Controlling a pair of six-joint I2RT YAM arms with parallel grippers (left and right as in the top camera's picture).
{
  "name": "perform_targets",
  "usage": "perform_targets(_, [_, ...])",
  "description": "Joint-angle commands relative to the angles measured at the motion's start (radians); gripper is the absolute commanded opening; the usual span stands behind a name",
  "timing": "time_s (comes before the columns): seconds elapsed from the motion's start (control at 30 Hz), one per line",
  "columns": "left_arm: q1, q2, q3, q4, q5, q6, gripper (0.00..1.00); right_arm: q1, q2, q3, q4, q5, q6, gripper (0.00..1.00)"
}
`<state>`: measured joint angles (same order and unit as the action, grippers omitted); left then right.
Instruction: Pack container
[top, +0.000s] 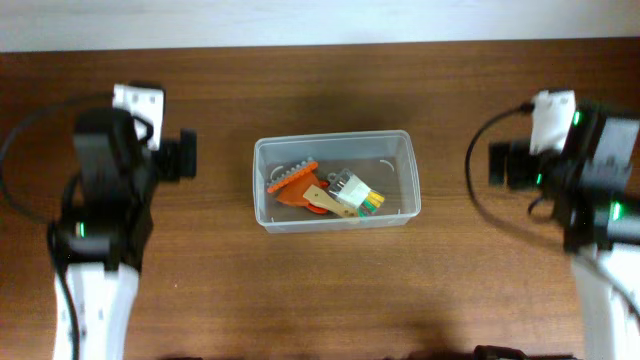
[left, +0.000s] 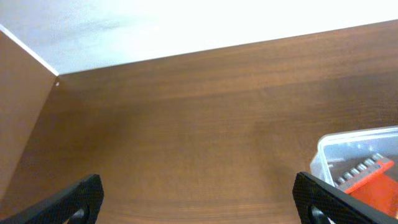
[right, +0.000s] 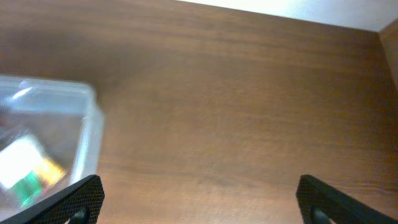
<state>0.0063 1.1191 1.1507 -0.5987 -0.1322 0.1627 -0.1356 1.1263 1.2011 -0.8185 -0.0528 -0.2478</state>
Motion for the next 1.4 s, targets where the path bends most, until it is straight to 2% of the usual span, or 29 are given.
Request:
perform_targets(0.0, [0.001,-0.152,-0.190,0.047,-0.003,-0.078,0.99,0.066,-0.168,-0.127,-0.010,-0.003,-0.006,0.99])
perform_targets(0.2, [0.000,-0.471,-0.465,0.144,-0.004,-0.110,0.99,0.176,-0.453,-0.293,-0.111,-0.002,-0.006,0.99])
perform_targets(0.3, [0.000,-0.625,-0.549,0.158,-0.004,-0.137,0.99,0.217,-0.596,-0.360,-0.167,-0.002,-0.006,0.99])
perform_targets(0.4, [0.000,-0.703,-0.576,0.172,-0.005,-0.137,0.99,0.228,-0.697,-0.405,-0.193,-0.003,-0.006,0.99])
perform_targets(0.53, [0.000,-0.726,-0.577,0.172,-0.004,-0.137,0.99,0.228,-0.762,-0.417,-0.196,-0.003,-0.006,0.99])
perform_targets(0.9, [0.000,-0.726,-0.577,0.147,-0.004,-0.137,0.99,0.228,-0.766,-0.417,-0.196,-0.002,-0.006,0.99])
perform_targets(1.13, [0.000,-0.726,-0.577,0.038,-0.004,-0.137,0.99,0.228,-0.766,-0.417,-0.196,-0.002,-0.006,0.99])
perform_targets(1.37, [0.000,-0.726,-0.577,-0.135,-0.004,-0.137,0.99,0.228,-0.766,-0.417,-0.196,-0.002,-0.006,0.99])
